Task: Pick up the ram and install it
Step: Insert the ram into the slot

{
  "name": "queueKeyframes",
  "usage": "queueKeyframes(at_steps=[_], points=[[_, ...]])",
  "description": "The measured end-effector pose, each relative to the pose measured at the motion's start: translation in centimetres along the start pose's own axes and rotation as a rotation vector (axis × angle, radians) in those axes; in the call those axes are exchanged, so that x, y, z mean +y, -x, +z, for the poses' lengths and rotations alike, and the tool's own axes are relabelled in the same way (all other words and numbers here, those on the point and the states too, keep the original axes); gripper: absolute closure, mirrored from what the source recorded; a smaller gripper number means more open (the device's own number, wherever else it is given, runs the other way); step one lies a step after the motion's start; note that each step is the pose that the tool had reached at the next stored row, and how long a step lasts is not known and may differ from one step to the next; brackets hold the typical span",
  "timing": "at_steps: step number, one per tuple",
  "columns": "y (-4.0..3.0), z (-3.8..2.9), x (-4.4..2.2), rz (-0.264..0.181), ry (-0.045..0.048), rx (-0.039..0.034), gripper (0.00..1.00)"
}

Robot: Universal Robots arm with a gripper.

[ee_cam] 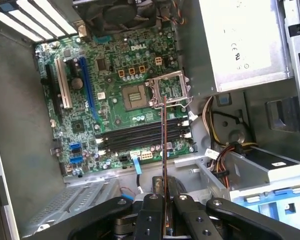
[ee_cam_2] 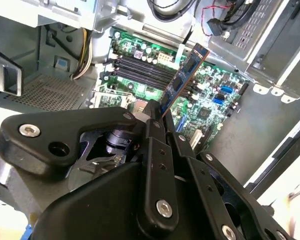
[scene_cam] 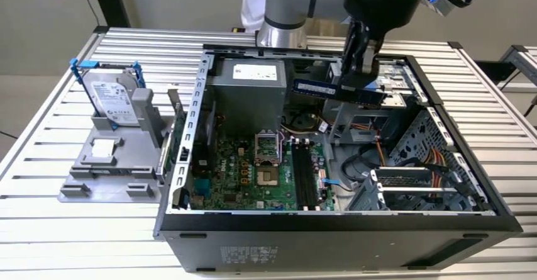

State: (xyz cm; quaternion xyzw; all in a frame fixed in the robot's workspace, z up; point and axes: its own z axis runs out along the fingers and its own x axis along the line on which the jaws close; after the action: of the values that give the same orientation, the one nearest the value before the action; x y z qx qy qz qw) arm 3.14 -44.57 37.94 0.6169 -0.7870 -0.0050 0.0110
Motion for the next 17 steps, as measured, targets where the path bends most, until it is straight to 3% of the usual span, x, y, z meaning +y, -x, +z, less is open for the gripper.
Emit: queueKeyframes(at_steps=[8, 17], points=[[0.00, 0.00, 0.00, 0.010, 0.0001, -0.0003, 1.00], [0.00, 0.00, 0.00, 0.096, 0.0011, -0.0021, 1.00]])
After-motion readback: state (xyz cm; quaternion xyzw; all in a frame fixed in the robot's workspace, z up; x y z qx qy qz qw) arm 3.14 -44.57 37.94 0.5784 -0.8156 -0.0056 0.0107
